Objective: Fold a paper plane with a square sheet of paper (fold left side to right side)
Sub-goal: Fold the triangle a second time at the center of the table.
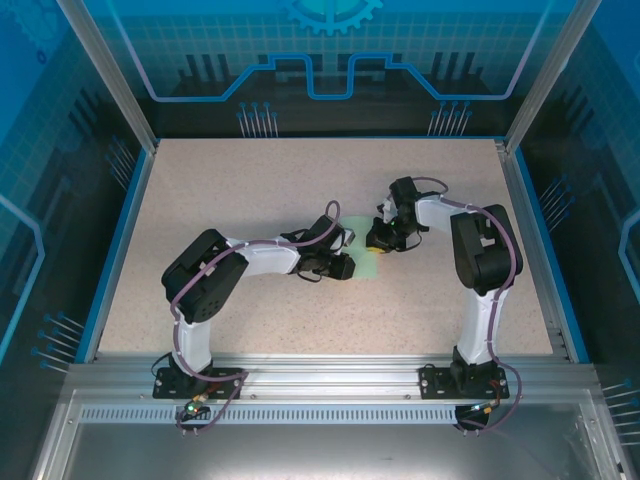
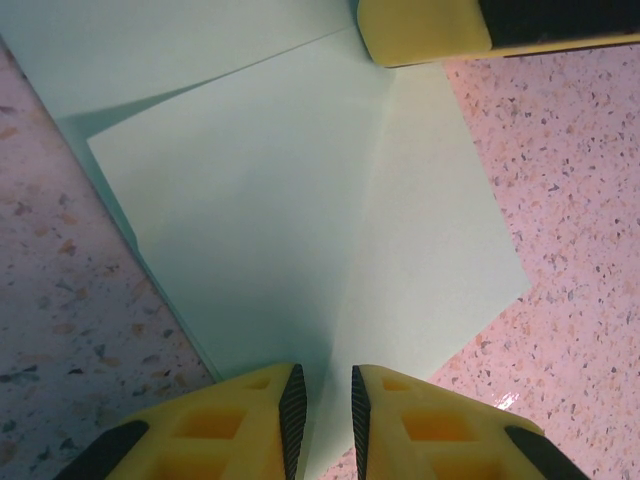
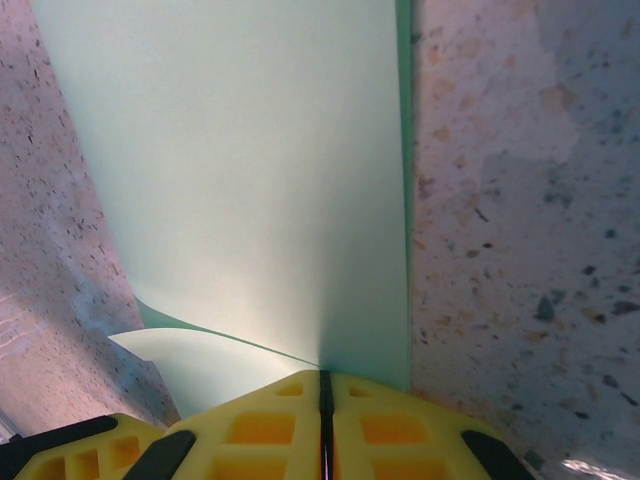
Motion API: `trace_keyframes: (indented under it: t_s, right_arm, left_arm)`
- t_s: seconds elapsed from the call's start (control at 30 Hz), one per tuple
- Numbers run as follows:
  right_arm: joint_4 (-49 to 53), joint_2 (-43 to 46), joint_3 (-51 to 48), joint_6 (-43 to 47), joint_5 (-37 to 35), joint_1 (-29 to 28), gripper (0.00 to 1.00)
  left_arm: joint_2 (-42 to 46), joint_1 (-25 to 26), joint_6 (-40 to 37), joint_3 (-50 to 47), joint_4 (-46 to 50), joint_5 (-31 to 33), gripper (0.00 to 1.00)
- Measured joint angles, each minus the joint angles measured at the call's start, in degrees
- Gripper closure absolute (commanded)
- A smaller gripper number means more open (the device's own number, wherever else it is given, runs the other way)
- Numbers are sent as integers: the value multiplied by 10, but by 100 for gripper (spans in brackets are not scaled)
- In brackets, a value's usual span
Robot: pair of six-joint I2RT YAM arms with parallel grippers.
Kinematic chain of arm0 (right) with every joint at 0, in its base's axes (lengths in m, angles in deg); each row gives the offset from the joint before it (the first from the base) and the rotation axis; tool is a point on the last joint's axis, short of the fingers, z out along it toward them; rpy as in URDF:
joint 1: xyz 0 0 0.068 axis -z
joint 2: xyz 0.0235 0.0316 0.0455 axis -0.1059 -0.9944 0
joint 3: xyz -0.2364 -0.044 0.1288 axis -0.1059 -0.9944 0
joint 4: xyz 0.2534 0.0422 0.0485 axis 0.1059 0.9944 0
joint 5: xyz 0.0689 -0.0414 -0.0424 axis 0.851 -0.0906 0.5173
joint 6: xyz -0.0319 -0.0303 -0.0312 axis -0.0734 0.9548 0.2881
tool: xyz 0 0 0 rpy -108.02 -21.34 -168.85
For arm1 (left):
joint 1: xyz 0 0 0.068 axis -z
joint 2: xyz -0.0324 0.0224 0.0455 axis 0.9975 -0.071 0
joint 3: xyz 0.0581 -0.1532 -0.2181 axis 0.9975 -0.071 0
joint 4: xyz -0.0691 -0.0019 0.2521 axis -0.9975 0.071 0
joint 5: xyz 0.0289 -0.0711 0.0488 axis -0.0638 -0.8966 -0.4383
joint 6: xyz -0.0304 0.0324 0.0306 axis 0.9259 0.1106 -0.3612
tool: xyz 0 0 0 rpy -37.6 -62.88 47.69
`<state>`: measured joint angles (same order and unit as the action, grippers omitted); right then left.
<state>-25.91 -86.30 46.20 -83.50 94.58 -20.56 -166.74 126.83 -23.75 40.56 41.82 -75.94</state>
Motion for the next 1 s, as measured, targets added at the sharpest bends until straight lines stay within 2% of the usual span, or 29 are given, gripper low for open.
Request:
trace_keyframes:
  t_s: [0.37,0.6,0.83,1.0]
  right_arm:
    - [2,-2,2,3,8,3,90]
    - [-6,-3,-1,3,11,7,91]
    - [-11,-2,-4,3,15,8,91]
    - [-11,-2,-4,3,15,8,90]
  left_arm:
    - [3,1,-3,2,4,-1,73]
    - [37,0,-14,12,78,-8,71]
    - [43,0,-29,92,98,-43,71]
    - [-12,-1,-39,158,99,-64,71]
